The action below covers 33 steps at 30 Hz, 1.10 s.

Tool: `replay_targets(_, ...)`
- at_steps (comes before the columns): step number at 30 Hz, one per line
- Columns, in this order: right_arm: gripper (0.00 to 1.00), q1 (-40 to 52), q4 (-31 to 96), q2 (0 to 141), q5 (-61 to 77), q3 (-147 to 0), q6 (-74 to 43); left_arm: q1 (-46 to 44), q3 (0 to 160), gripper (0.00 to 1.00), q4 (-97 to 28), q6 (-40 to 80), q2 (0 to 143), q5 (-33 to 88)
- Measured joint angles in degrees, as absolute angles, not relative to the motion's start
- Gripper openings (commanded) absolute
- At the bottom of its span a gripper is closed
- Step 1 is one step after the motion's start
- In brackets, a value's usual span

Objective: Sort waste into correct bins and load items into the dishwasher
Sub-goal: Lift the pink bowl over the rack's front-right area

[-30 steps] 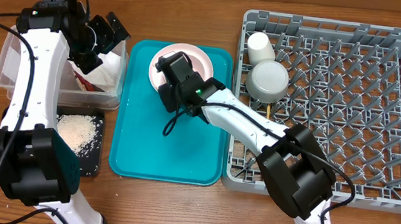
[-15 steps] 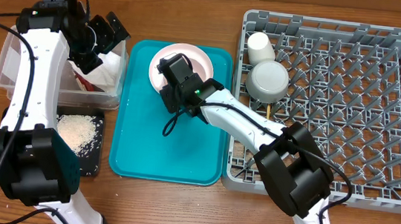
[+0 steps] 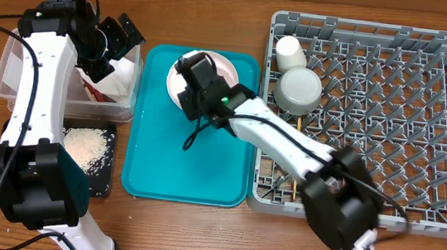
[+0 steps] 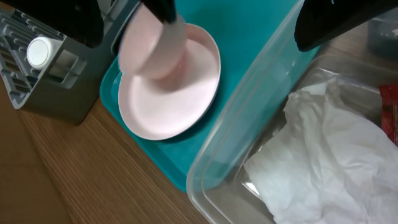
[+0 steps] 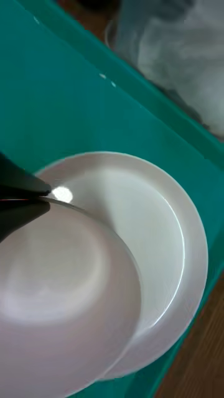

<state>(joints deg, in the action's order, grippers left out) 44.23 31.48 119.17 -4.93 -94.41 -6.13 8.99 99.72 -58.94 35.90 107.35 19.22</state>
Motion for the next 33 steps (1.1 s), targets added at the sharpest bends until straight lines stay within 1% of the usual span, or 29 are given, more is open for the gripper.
replay_targets(4,0.04,44.23,39.62,109.45,-4.78,-94.59,-9.34,8.99,99.72,1.0,-58.94,35.9,107.35,19.25)
replay_targets(5,0.04,44.23,42.24,104.03,-4.69,-95.0,-10.41,8.99,99.72,1.0,-58.94,35.9,107.35,19.22)
replay_targets(6,0.04,44.23,43.97,101.54,-4.78,-95.24,-11.22,8.99,99.72,1.0,-58.92,35.9,107.35,19.22)
replay_targets(10,0.04,43.35,54.78,91.64,-3.73,-95.61,-15.81,8.99,99.72,1.0,-58.92,35.9,107.35,19.22)
replay_targets(13,0.04,41.52,59.79,83.96,-3.11,-95.61,-19.84,8.99,99.72,1.0,-58.94,35.9,107.35,19.25)
replay_targets(15,0.04,39.29,63.86,75.53,-2.98,-95.61,-23.33,8.99,99.72,1.0,-58.94,35.9,107.35,19.22)
replay_targets(18,0.04,37.26,67.83,68.29,-2.83,-95.68,-25.52,8.99,99.72,1.0,-58.89,35.9,107.35,19.22)
replay_targets(22,0.04,32.18,77.87,56.16,-2.31,-95.74,-27.77,8.99,99.72,1.0,-58.94,35.9,107.35,19.25)
replay_targets(26,0.04,29.98,81.67,51.0,0.45,-95.85,-28.56,8.99,99.72,1.0,-58.94,35.9,107.35,19.25)
replay_targets(33,0.04,29.71,82.7,51.0,3.55,-95.18,-29.76,8.99,99.72,1.0,-58.94,35.9,107.35,19.25)
